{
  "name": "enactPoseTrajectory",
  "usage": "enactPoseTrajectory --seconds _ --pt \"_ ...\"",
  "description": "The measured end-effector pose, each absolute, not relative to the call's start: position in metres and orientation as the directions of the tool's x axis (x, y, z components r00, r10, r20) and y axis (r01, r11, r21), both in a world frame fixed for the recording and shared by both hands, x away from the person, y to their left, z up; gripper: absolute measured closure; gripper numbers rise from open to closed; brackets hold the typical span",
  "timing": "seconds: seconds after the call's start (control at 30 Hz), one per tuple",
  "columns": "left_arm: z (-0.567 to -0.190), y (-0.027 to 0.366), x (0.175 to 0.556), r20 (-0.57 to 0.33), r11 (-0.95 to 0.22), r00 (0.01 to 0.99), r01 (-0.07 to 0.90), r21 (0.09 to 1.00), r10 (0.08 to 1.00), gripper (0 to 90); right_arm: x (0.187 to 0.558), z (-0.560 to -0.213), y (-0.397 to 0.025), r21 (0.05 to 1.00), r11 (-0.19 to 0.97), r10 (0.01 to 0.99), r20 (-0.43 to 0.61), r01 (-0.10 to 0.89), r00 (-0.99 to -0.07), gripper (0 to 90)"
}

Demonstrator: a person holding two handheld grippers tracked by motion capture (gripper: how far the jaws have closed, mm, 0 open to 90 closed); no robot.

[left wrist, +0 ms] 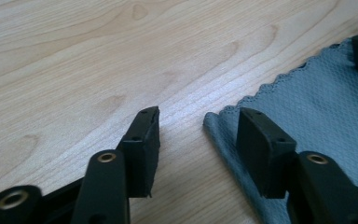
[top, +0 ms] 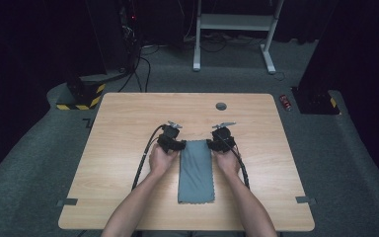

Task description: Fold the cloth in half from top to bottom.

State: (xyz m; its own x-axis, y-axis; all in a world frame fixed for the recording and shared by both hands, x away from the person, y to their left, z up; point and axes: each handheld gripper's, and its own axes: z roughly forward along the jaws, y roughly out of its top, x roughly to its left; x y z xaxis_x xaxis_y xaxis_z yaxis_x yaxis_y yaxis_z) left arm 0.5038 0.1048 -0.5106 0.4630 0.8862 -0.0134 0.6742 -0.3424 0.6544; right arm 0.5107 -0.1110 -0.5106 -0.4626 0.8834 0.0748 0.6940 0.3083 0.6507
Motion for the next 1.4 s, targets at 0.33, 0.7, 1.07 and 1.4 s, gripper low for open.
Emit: enactPoseTrajectory --seconds 0.33,0.7,1.07,1.4 --pt "-0.51 0.103 0.504 -0.018 -0.369 0.502 0.659 0.656 0.865 61.1 0.51 -0.513 -0.103 0.666 0.382 0.852 0.014 0.64 -0.524 80.4" --pt "-0.507 0.103 0.511 -0.074 -0.384 0.542 0.678 0.627 0.837 84.0 0.507 -0.512 -0.098 0.661 0.432 0.833 -0.032 0.614 -0.552 88.1" --pt "-0.508 0.114 0.518 -0.19 -0.328 0.545 0.709 0.625 0.816 89.0 0.507 -0.506 -0.105 0.669 0.4 0.836 0.013 0.627 -0.548 88.7" --pt "-0.491 0.117 0.517 -0.205 -0.315 0.566 0.683 0.659 0.798 89.1 0.505 -0.494 -0.111 0.683 0.379 0.838 0.032 0.624 -0.544 88.9"
